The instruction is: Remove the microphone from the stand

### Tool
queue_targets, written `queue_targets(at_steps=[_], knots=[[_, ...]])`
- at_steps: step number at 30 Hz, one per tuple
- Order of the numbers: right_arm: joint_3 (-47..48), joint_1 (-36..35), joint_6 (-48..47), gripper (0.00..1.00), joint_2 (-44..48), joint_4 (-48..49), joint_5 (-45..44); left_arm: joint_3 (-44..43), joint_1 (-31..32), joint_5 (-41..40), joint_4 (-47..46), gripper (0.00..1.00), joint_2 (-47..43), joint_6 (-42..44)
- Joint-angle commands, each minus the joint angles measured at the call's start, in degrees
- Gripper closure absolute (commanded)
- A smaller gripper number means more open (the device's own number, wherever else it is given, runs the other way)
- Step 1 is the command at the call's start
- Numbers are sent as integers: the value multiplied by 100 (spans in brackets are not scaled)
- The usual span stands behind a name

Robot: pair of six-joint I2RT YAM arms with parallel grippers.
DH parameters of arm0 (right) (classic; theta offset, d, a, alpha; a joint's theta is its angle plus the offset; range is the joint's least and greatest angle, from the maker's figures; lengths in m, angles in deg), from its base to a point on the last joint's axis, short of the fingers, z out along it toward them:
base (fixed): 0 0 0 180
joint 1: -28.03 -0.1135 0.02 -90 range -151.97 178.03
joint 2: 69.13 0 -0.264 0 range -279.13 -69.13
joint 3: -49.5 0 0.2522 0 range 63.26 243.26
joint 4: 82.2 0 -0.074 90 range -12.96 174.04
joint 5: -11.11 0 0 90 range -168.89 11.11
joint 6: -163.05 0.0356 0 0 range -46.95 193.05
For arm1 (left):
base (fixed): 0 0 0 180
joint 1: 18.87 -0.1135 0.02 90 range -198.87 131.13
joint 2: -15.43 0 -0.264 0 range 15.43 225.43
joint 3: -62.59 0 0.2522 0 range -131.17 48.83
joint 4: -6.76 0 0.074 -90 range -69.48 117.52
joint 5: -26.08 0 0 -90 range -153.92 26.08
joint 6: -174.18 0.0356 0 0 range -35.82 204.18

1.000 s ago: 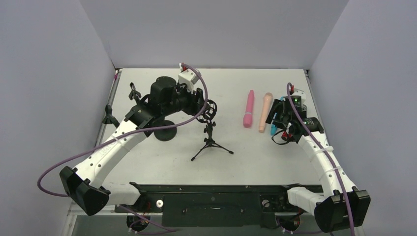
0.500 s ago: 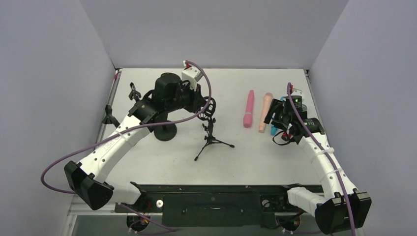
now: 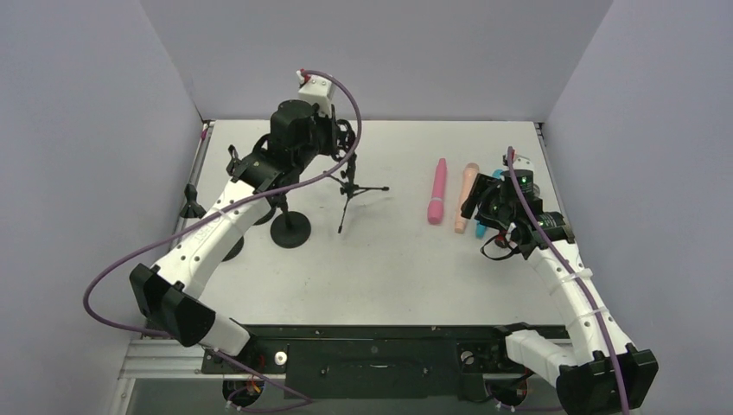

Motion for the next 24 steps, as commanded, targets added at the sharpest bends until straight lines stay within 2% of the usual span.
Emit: queue_targets(at_steps=[1, 4, 8, 16, 24], knots=[[301, -157, 56, 34, 176, 124, 99, -898, -384, -1017, -1083, 100, 422, -153], [299, -252, 80, 34, 222, 85, 75, -1558, -609, -1342, -835, 100, 949, -154], [243, -367, 143, 34, 286, 95, 53, -1997, -1114, -1349, -649, 100, 1379, -287], [170, -601, 236, 34, 334, 116, -21, -2174, -1894, -1221, -800, 100, 1872, -576], [36, -815, 314, 34, 332, 211, -93, -2396, -2302, -941, -702, 100, 2181, -472]])
